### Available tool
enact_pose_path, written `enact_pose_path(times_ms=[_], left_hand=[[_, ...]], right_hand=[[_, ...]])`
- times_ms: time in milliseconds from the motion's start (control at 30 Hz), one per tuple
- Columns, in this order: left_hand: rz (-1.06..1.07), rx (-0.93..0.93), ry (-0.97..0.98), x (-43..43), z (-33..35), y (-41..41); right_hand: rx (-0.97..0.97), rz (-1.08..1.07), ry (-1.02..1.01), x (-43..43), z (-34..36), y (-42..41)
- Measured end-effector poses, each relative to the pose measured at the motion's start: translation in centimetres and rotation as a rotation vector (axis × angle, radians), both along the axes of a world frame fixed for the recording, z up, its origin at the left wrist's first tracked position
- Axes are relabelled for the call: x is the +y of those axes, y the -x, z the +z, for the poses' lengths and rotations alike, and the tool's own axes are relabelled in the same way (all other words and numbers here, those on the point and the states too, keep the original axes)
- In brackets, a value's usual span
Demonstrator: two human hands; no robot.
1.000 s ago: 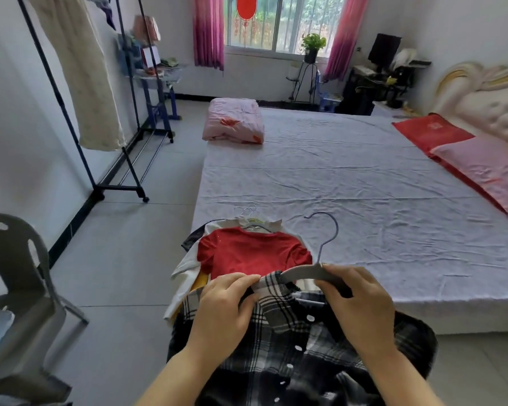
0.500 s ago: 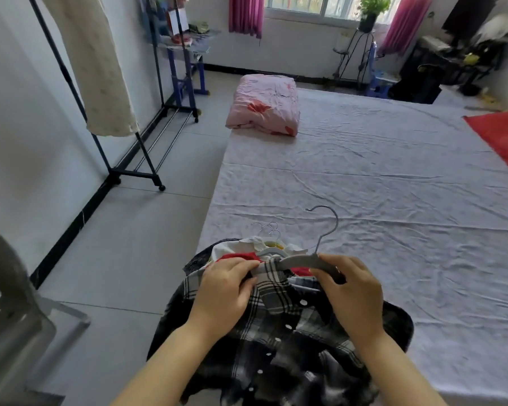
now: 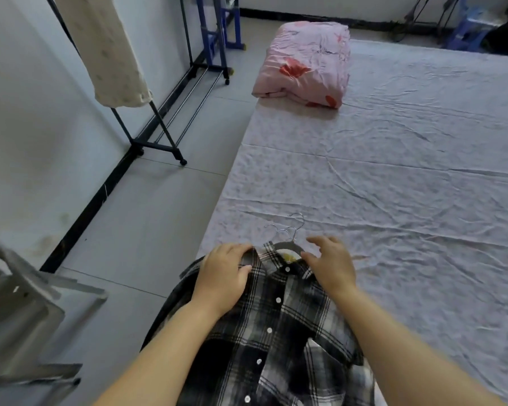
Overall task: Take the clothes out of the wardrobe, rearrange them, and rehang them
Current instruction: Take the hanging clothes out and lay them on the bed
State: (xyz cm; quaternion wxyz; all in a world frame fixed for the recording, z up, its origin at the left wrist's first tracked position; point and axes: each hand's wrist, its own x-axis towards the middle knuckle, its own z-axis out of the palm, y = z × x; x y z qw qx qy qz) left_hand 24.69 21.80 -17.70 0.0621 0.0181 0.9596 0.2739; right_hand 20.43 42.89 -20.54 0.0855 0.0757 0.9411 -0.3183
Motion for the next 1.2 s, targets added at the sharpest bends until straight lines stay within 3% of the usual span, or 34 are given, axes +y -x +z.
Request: enact_pose_path(times_ms=[333, 667, 967, 1200], left_hand=[[-0.068, -0.117, 0.048, 1.9, -0.6, -0.6], [-0.34, -0.051, 0.044, 6.0, 4.1, -1.2], [-0.889, 0.052, 0.09, 9.7, 7.1, -6.2], [-1.414, 0.171, 0.174, 11.8, 10.1, -16.9]], right_hand=[[-0.17, -0.008, 0.049, 2.2, -1.7, -6.3], [-0.071, -0.192, 0.028, 5.0, 3.3, -11.6], [-0.039, -0.613, -0.071, 3.5, 8.0, -25.0], [-0.103, -0.966, -0.262, -2.7, 11.5, -41.9]])
